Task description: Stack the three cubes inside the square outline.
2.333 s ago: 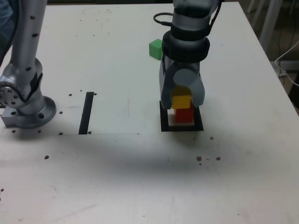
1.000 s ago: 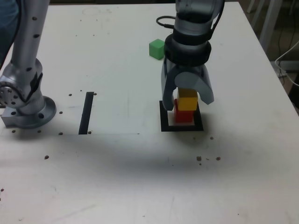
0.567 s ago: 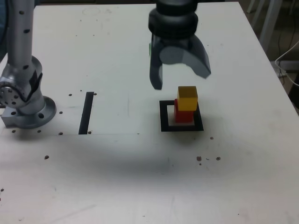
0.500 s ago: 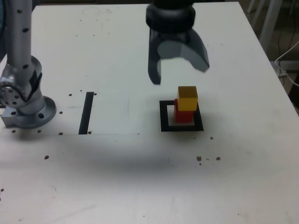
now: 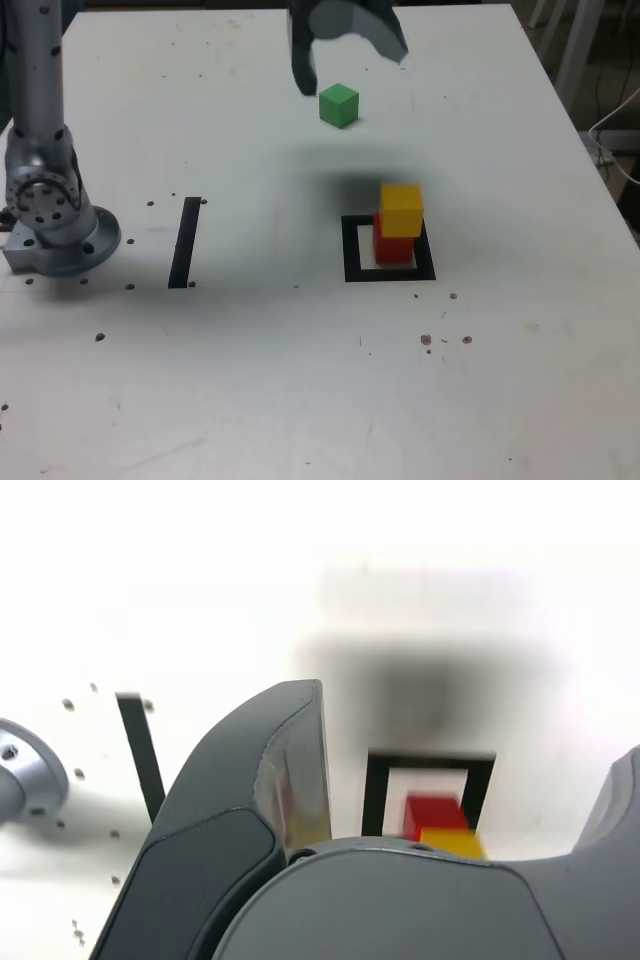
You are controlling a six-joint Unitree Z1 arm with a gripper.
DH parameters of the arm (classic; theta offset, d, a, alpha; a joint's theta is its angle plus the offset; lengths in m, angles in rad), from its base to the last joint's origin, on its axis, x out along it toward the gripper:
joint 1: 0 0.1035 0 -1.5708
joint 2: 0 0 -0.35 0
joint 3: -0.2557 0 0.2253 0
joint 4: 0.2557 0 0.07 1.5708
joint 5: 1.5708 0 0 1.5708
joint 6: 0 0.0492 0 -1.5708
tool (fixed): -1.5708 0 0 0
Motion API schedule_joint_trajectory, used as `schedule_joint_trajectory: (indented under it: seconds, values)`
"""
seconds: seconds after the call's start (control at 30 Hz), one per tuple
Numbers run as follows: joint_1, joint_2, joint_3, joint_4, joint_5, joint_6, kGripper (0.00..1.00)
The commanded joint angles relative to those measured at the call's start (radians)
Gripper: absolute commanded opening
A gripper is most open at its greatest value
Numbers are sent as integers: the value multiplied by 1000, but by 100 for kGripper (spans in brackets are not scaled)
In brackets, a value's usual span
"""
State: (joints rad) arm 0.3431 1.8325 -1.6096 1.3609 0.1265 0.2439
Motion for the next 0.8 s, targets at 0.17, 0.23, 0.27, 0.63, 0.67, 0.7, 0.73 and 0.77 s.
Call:
schedule_joint_trajectory:
  seconds: [0.17,0.23,0.27,0.63,0.67,0.7,0.73,0.77]
  values:
    - [138,24,-16,-6,18,53,100]
    - [174,35,-21,-8,19,67,99]
    - [190,42,-23,-10,21,76,99]
    - [296,126,-40,-101,71,282,99]
    - [298,134,-42,-120,72,323,99]
    - [299,141,-44,-140,72,367,100]
    - [300,147,-45,-160,73,413,100]
    - [301,152,-46,-178,74,459,100]
